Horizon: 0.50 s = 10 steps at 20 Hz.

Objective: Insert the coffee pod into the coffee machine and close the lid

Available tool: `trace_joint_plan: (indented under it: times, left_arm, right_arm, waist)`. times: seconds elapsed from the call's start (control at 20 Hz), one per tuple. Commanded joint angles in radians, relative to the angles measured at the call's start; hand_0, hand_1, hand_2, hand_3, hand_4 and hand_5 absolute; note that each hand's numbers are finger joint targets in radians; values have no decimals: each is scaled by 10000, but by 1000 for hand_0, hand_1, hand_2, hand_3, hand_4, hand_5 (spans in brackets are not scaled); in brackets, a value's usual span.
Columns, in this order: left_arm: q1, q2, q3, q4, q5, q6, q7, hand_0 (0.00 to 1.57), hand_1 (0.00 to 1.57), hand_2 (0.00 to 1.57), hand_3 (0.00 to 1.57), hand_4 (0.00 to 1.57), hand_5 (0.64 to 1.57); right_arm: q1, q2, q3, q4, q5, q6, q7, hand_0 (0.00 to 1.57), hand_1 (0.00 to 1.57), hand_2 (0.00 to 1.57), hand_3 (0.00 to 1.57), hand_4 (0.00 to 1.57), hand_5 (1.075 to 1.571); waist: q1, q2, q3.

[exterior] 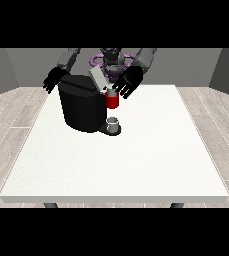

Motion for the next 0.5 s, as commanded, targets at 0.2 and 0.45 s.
trace_joint_plan:
  times: [0.2, 0.45]
  left_arm:
    - [641, -706, -264, -28, -315, 719, -238, 1105, 1105, 1151, 980, 413, 1571]
    - [199, -35, -192, -129, -353, 54, -282, 1058, 1058, 1125, 961, 367, 1571]
  right_arm:
    - [-249, -43, 9, -315, 15, -179, 591, 0, 0, 0, 0, 438, 1571]
    - [363, 162, 40, 272, 10, 4, -545, 0, 0, 0, 0, 458, 1571]
  waist:
    - [117, -237, -10]
    - [234, -42, -4]
